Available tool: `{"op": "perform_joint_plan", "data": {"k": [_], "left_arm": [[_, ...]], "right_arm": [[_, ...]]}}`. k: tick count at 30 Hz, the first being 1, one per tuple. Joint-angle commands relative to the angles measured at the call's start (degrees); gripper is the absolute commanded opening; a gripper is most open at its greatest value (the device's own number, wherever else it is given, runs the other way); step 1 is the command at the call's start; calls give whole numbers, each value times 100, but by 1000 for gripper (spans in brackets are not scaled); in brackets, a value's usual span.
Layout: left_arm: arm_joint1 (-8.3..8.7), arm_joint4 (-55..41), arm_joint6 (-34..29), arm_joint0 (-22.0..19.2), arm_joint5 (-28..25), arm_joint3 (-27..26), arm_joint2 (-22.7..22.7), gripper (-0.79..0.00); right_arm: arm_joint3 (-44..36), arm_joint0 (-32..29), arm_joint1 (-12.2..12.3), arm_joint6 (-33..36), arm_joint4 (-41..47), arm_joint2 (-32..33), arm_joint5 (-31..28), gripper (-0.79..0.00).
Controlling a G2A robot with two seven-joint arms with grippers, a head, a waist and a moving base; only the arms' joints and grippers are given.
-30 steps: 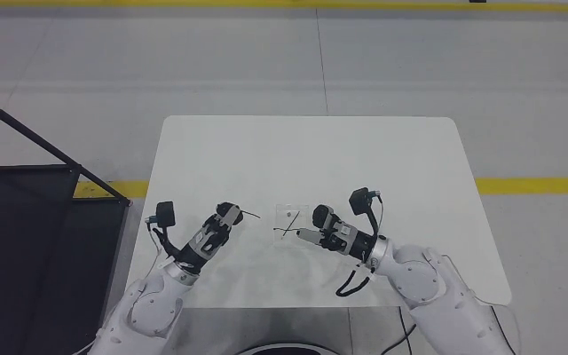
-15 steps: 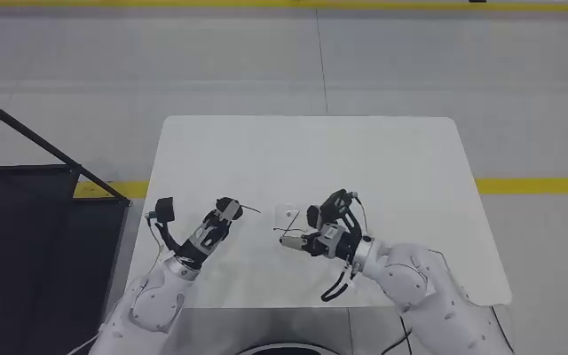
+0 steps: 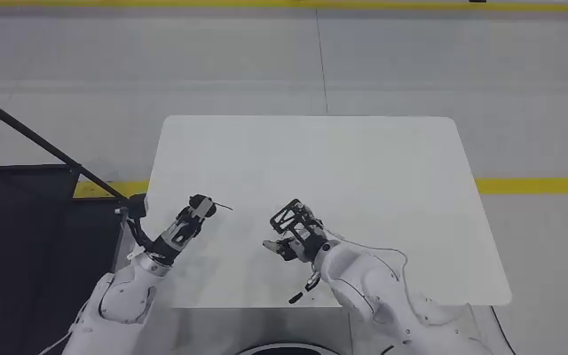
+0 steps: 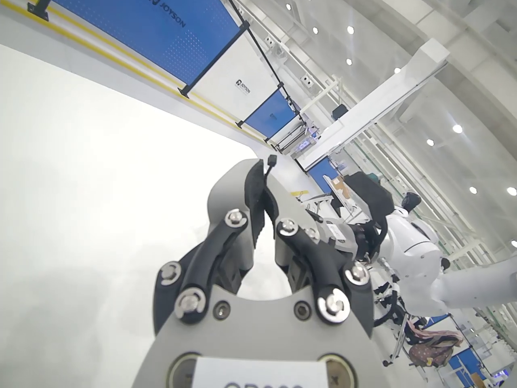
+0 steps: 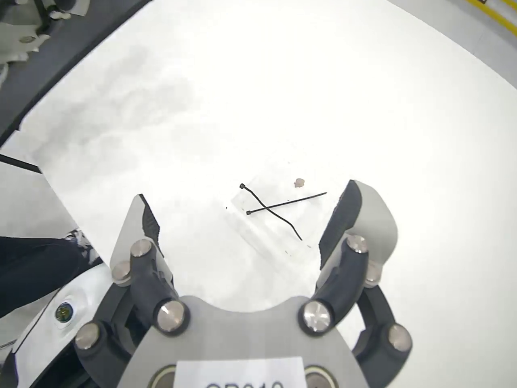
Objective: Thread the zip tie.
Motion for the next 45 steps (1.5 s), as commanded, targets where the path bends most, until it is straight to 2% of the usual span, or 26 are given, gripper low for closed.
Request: {"op": "perform_joint_plan", "data": {"k": [1, 9, 12, 16, 22, 28, 34, 37, 45], "left_arm": [[6, -9, -69, 4, -18, 1, 7, -785], [6, -9, -80, 1, 1, 0, 14, -785], [6, -9, -80, 1, 1, 0, 14, -785], [6, -9, -80, 1, 1, 0, 14, -785], [6, -9, -80, 1, 1, 0, 14, -785], [6, -9, -80, 1, 1, 0, 14, -785], [6, -9, -80, 1, 1, 0, 14, -785], [6, -9, -80, 1, 1, 0, 14, -785], [0, -29, 143, 68, 191, -60, -81, -785]], "right_arm": [[1, -5, 3, -14, 21, 13, -14, 0], [14, -16, 2, -31, 9, 16, -6, 0], [54, 61, -46, 238, -411, -174, -97, 0], [150, 469, -243, 897, -812, -535, 100, 0], [602, 1168, -663, 1762, -1071, -1104, 374, 0], [1265, 1610, -1067, 2089, -1006, -1391, 659, -129], [1610, 1703, -1320, 2273, -1129, -1495, 880, -246], [1663, 1671, -1388, 2354, -1209, -1473, 894, -286], [1754, 1549, -1514, 2546, -1350, -1347, 753, -329]]}}
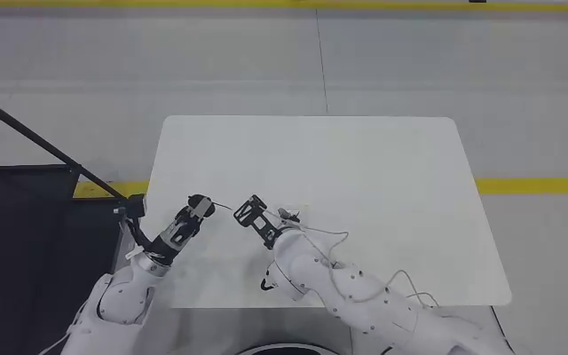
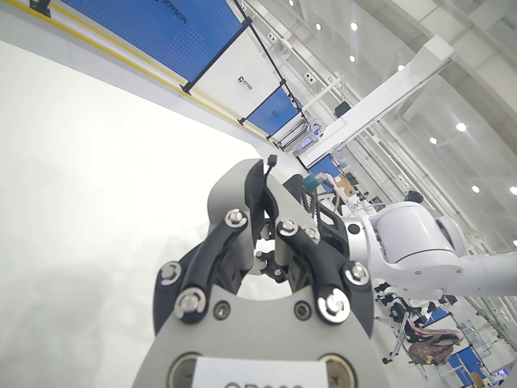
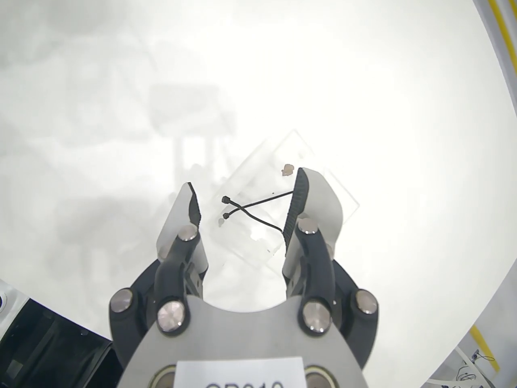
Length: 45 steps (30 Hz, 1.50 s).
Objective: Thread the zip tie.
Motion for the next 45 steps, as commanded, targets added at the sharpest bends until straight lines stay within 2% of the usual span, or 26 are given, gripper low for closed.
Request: {"op": "perform_joint_plan", "data": {"k": [1, 6, 18, 21, 32, 35, 45], "left_arm": [[-2, -33, 74, 28, 47, -12, -34, -785], [-3, -33, 80, 31, 53, -17, -36, -785], [-3, -33, 80, 31, 53, -17, -36, -785], [-3, -33, 80, 31, 53, -17, -36, -785], [-3, -33, 80, 31, 53, -17, -36, -785], [-3, -33, 80, 31, 53, -17, -36, -785], [-3, 16, 28, 31, 131, -79, -3, -785]], "right_arm": [[29, -23, -30, 48, -24, 37, -53, -360], [111, -64, -111, 102, -93, 108, -175, -443], [200, -202, -281, 192, -295, 288, -376, -570], [217, -241, -315, 187, -330, 345, -441, -631], [97, -454, -410, 166, -687, 521, -529, -730], [22, -543, -422, 129, -845, 582, -527, -782], [-709, -1130, -349, -313, -1815, 926, -385, -785]]}}
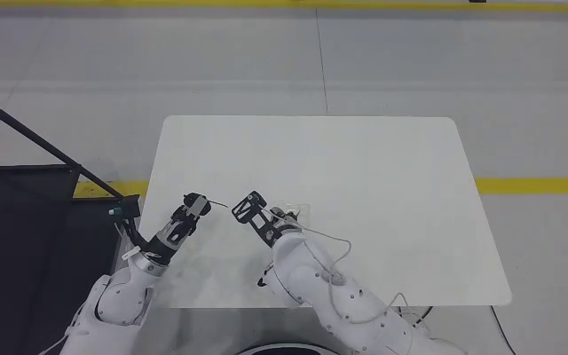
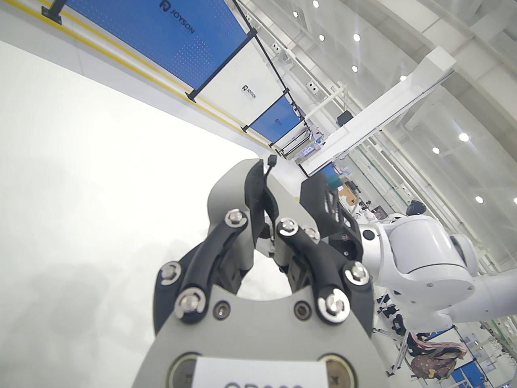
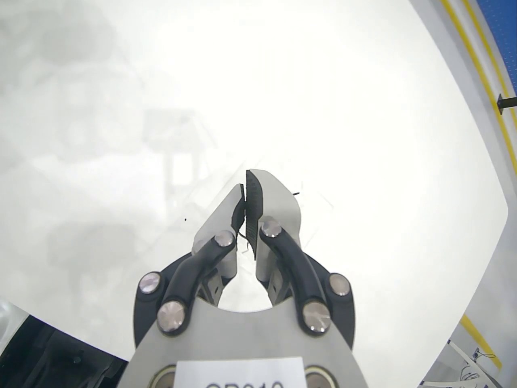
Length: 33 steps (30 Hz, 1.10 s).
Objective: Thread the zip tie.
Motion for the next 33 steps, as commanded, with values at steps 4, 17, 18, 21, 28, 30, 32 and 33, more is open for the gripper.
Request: {"op": "perform_joint_plan", "data": {"k": [4, 17, 18, 21, 28, 30, 32, 33], "left_arm": [[11, 171, -269, -31, 96, -120, 81, -785], [81, 548, -1619, -537, 169, -262, 529, -785], [86, 590, -1706, -582, 168, -274, 573, -785], [97, 715, -1928, -691, 131, -336, 718, -785], [108, 846, -2066, -731, 179, -377, 787, -785], [108, 846, -2066, -731, 179, -377, 787, -785], [108, 846, -2066, -731, 179, -377, 787, -785], [108, 846, -2066, -731, 179, -377, 787, -785]], "right_arm": [[-797, -639, 143, -477, -826, 327, 92, -785], [-2888, -2955, 662, -3087, -985, 1797, -1116, -785], [-2998, -3122, 702, -3349, -879, 1946, -1304, -785], [-3240, -3570, 817, -4077, -544, 2409, -1940, -785], [-3323, -3833, 888, -4451, -361, 2707, -2397, -785], [-3323, -3833, 888, -4451, -361, 2707, -2397, -785], [-3323, -3833, 888, -4451, -361, 2707, -2397, -785], [-3323, -3833, 888, -4451, -361, 2707, -2397, -785]]}}
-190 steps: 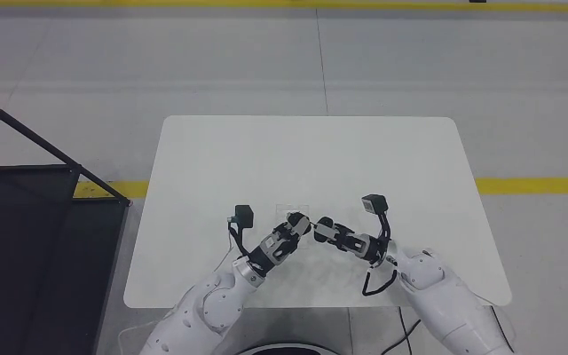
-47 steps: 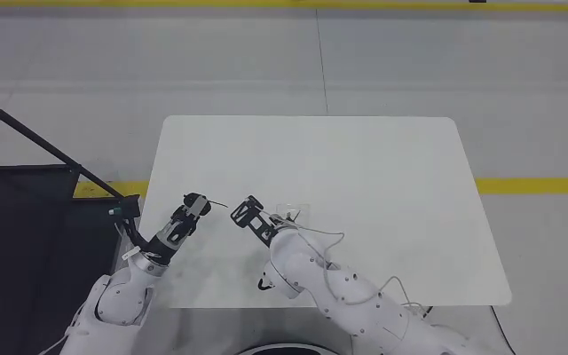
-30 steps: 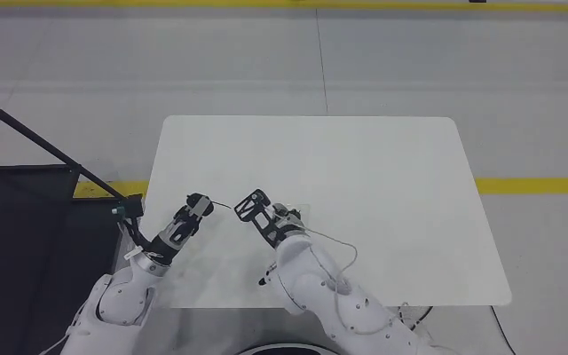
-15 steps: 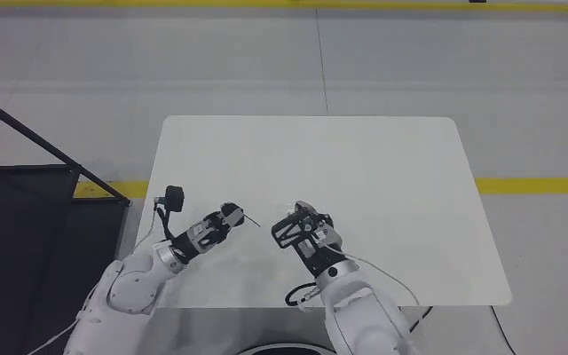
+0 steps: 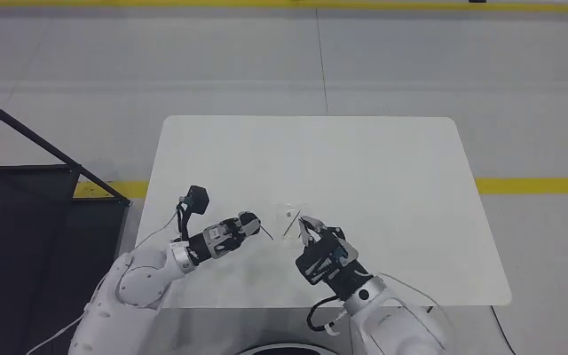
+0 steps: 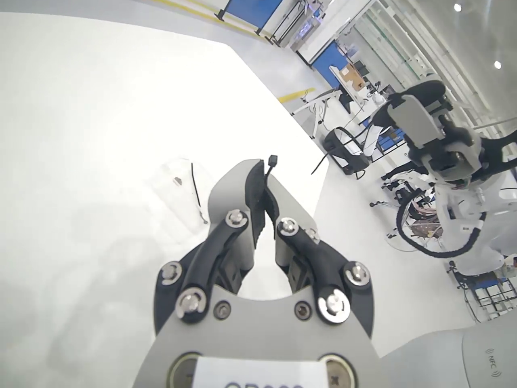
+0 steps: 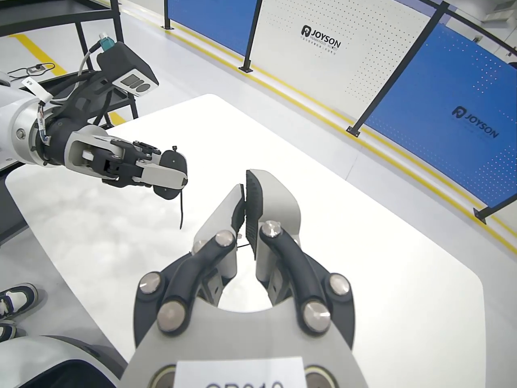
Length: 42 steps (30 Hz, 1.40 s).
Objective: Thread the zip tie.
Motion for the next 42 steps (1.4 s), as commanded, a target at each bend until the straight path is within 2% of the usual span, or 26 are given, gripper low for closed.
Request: {"op": "perform_joint_plan", "data": {"k": [1, 5, 10, 14, 18, 22, 28, 31, 42], "left_arm": [[0, 0, 0, 0, 0, 0, 0, -785], [2, 34, -89, -29, 81, -27, 131, -785], [50, -366, -822, -369, -144, 212, 319, -785], [90, -912, -1513, -688, -340, 481, 537, -785], [129, -1520, -2178, -1049, -486, 765, 749, -785], [160, -2021, -2686, -1377, -552, 983, 933, -785], [248, -2558, -2929, -1731, -357, 1033, 1268, -785], [307, -2776, -2958, -1801, -328, 1084, 1291, -785], [305, -2727, -2863, -1756, -250, 1005, 1334, -785]], "right_arm": [[0, 0, 0, -1, 0, 0, -1, -785], [-8, 21, 2, -155, 4, -16, -31, -785], [-43, -121, 51, -1251, -490, 48, 67, -785], [-123, -398, 126, -2392, -1003, 149, 79, -785], [-47, -518, 206, -3333, -1282, 258, -230, -785], [33, -441, 268, -3813, -1521, 291, -653, -785], [276, -202, 340, -4511, -1838, 290, -997, -785], [311, -197, 376, -4664, -2015, 337, -1046, -785], [326, -166, 375, -4639, -2024, 278, -967, -785]]}}
